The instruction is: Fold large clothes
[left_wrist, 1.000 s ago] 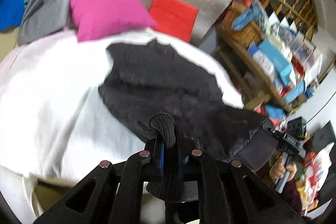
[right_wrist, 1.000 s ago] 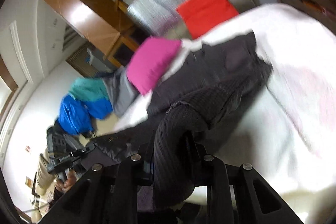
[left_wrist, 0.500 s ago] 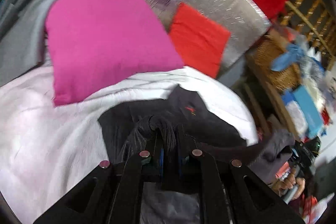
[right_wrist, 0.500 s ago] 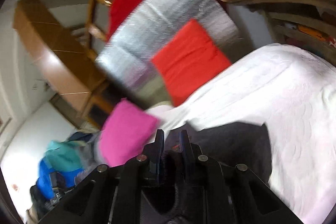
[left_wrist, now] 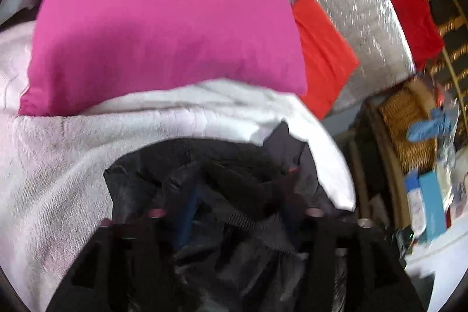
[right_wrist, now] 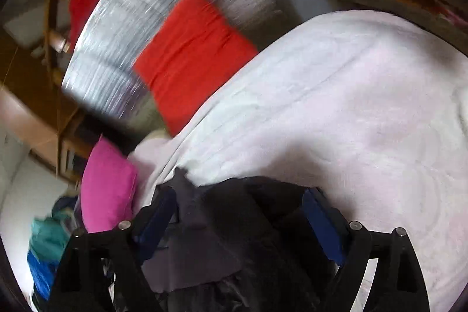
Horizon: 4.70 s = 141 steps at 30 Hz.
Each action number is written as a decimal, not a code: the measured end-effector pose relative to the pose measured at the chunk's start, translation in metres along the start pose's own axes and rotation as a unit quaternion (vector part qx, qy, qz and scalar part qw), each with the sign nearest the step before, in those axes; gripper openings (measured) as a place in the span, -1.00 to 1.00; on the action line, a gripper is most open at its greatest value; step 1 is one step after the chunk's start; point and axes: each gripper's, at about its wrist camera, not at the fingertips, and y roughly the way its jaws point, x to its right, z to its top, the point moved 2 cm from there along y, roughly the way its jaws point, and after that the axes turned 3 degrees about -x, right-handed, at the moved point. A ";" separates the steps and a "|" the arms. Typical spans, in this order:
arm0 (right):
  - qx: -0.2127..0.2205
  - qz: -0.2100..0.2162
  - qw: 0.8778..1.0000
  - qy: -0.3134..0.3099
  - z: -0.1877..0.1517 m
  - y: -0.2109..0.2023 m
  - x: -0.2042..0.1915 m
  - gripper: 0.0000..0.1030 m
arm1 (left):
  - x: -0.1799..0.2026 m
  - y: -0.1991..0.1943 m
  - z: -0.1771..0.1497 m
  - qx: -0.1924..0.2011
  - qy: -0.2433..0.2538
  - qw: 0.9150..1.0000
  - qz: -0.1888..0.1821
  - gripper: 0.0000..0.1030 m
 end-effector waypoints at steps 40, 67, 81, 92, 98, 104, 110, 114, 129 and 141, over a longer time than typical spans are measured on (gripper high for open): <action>0.100 -0.119 0.988 0.013 -0.020 -0.058 -0.006 0.70 | 0.043 -0.082 0.012 0.085 0.093 0.981 0.149 0.26; -0.004 -0.037 0.973 0.229 -0.164 -0.052 0.070 0.70 | -0.052 -0.087 -0.098 0.068 -0.037 0.989 0.125 0.58; 0.019 -0.052 0.973 0.223 -0.160 -0.042 0.066 0.69 | -0.030 -0.080 -0.107 0.045 0.050 0.990 0.127 -0.64; 0.034 -0.056 0.977 0.205 -0.158 -0.040 0.064 0.60 | -0.043 -0.067 -0.099 0.019 0.010 0.995 0.092 -0.51; 0.077 -0.069 0.985 0.141 -0.149 -0.056 0.046 0.02 | -0.016 -0.092 -0.106 0.063 0.042 0.993 0.086 -0.78; 0.061 -0.089 0.984 0.143 -0.149 -0.048 0.052 0.09 | -0.024 -0.092 -0.122 0.043 0.053 0.990 0.123 -0.74; 0.037 -0.055 0.979 0.192 -0.149 -0.052 0.066 0.35 | -0.044 -0.082 -0.115 0.023 0.039 0.984 0.171 0.23; 0.018 -0.010 0.972 0.232 -0.147 -0.057 0.082 0.35 | -0.047 -0.099 -0.112 0.035 0.006 0.989 0.141 0.28; -0.035 0.051 0.947 0.316 -0.159 -0.071 0.101 0.38 | -0.033 -0.101 -0.164 -0.003 -0.055 0.990 0.129 0.37; 0.004 0.036 0.943 0.332 -0.154 -0.086 0.123 0.60 | -0.048 -0.069 -0.157 -0.005 -0.106 0.987 0.119 0.56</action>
